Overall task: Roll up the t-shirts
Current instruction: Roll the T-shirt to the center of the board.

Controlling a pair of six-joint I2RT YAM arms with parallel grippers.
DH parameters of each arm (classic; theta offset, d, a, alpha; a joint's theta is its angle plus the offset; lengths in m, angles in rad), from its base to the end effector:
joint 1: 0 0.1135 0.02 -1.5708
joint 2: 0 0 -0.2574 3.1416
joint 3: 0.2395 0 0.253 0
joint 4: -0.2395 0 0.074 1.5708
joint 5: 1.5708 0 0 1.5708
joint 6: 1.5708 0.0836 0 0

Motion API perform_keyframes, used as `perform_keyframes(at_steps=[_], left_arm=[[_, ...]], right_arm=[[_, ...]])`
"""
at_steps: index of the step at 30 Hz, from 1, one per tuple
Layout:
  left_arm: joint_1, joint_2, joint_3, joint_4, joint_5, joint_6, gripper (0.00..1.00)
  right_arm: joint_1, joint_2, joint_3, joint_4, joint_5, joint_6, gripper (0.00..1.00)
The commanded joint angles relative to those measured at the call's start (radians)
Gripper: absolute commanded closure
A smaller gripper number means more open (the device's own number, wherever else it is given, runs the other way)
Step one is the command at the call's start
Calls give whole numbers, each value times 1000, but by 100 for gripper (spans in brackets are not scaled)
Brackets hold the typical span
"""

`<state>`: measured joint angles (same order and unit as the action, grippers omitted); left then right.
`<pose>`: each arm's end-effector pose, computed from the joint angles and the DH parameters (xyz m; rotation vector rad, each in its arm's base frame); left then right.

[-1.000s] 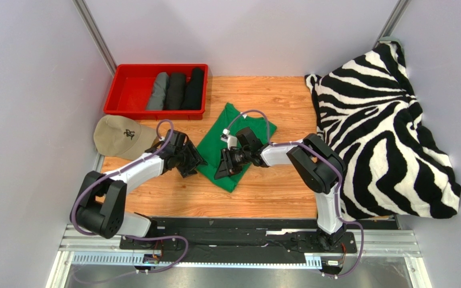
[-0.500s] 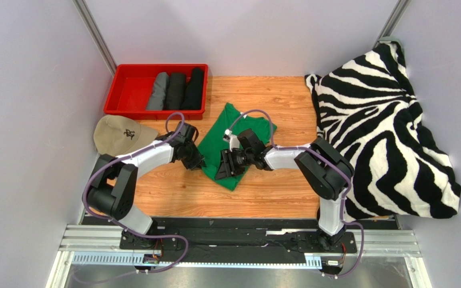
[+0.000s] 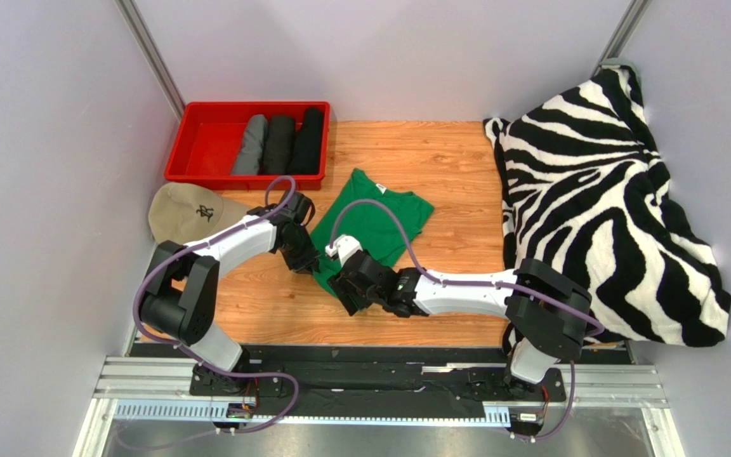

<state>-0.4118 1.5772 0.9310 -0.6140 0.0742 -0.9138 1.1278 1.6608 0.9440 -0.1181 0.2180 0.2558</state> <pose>0.2744 -0.1266 0.1210 -0.7087 2.8324 -0.3667 0.1759 0.3286 0.1383 -0.9272 2.2312 0.3902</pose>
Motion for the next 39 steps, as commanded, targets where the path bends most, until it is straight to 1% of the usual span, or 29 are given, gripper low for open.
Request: perform_keyframes(at_steps=[1, 5, 8, 11, 12, 18, 21, 24, 27, 28, 29, 30, 32, 33, 34, 35, 36, 37, 39], left_arm=[[1, 21, 38, -58, 16, 39, 83], [-1, 35, 51, -67, 27, 50, 82], [-1, 41, 57, -72, 29, 58, 83], [-1, 47, 69, -81, 30, 66, 82], [-2, 49, 75, -85, 29, 67, 83], [-1, 56, 91, -95, 35, 78, 82], [-2, 60, 92, -95, 32, 79, 82], [-1, 64, 95, -96, 36, 82, 81], [1, 63, 95, -92, 41, 84, 79], [1, 61, 95, -90, 42, 84, 78], [1, 60, 95, -87, 45, 87, 77], [1, 57, 95, -86, 45, 87, 73], [4, 43, 94, -70, 48, 89, 68], [7, 29, 89, -66, 53, 89, 62], [16, 21, 88, -56, 59, 87, 58], [24, 11, 83, -34, 76, 87, 52], [30, -12, 80, -26, 79, 87, 49], [44, -22, 78, -18, 81, 98, 47], [59, -48, 84, -7, 85, 116, 42]], right_arm=[[78, 43, 91, -41, 245, -114, 31], [159, 138, 185, -75, 340, -188, 30], [187, 192, 211, -78, 368, -240, 29], [194, 235, 240, -86, 379, -253, 28], [194, 246, 252, -89, 383, -285, 29], [196, 304, 271, -120, 441, -291, 30], [194, 323, 274, -127, 462, -290, 33], [188, 336, 277, -140, 454, -279, 39], [176, 323, 266, -138, 406, -265, 50], [170, 317, 263, -138, 370, -262, 56], [156, 309, 254, -138, 345, -262, 57], [147, 292, 250, -135, 316, -235, 58], [112, 274, 242, -134, 197, -218, 59], [98, 254, 233, -137, 146, -198, 60], [69, 245, 227, -132, 45, -187, 60], [53, 235, 219, -129, -1, -178, 62], [37, 228, 204, -123, -49, -155, 62], [5, 214, 196, -112, -145, -142, 63], [-31, 208, 174, -98, -245, -116, 64]])
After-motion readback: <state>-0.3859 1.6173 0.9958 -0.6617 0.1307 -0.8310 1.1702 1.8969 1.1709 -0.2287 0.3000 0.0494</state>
